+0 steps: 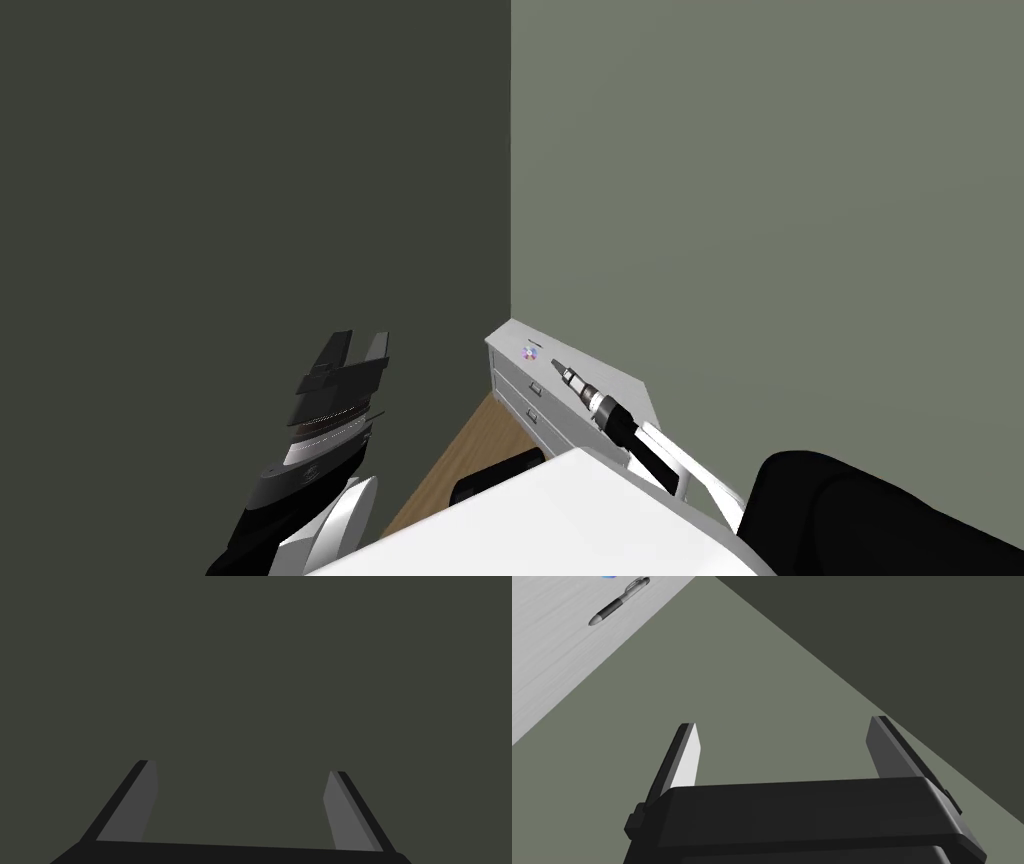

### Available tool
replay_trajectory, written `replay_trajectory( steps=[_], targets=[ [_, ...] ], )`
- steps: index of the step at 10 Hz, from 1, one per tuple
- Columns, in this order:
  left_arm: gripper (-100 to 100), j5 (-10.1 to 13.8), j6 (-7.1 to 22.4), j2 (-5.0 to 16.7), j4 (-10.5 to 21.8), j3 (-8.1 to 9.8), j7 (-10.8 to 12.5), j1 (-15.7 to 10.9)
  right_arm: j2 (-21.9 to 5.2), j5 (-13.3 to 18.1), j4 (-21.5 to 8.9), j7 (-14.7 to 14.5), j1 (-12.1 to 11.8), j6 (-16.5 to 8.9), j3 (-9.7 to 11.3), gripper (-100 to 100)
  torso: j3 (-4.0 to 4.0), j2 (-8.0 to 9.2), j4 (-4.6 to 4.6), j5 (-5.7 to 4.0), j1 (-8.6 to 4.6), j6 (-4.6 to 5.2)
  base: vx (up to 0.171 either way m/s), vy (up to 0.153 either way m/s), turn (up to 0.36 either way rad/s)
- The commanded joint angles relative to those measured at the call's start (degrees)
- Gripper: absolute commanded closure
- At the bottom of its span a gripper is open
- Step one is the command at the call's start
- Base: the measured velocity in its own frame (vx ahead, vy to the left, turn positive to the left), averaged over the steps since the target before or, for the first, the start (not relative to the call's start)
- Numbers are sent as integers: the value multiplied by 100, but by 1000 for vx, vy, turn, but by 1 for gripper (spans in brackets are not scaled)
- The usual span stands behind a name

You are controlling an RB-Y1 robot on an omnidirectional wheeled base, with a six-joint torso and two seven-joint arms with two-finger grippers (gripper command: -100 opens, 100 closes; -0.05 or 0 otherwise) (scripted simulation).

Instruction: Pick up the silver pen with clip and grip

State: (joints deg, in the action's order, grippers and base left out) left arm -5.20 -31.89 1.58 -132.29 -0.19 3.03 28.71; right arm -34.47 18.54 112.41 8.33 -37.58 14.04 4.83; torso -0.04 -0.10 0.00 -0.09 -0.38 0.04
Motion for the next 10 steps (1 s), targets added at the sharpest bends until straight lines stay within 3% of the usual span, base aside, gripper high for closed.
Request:
replay_trajectory(
  steps=[1,2,5,6,9,10],
  targets=[
    [0,0,0,0,0,0,0,0,-286,196,-233,215,-101,-78,74,-100,0,0,0,0,0,0,-31,-40,426],
    [0,0,0,0,0,-1,0,-1,-346,196,-233,215,-101,-78,74,-100,-4,-7,-2,1,5,-5,-20,-32,235],
    [0,0,0,0,0,0,0,1,-775,568,-723,550,-231,-84,209,-100,-10,-18,-4,2,11,2,-16,-24,339],
    [0,0,0,0,0,-1,0,0,-831,568,-723,550,-231,-84,209,-100,-11,-19,-4,2,11,-5,-14,-24,176],
    [0,0,0,0,0,1,0,2,-1251,957,-1218,895,-335,-68,334,-100,-14,-24,-5,3,15,3,-3,-10,325],
    [0,0,0,0,0,0,0,0,-1326,957,-1218,895,-335,-68,334,-100,-16,-27,-6,4,17,-3,8,-11,180]
  ],
)
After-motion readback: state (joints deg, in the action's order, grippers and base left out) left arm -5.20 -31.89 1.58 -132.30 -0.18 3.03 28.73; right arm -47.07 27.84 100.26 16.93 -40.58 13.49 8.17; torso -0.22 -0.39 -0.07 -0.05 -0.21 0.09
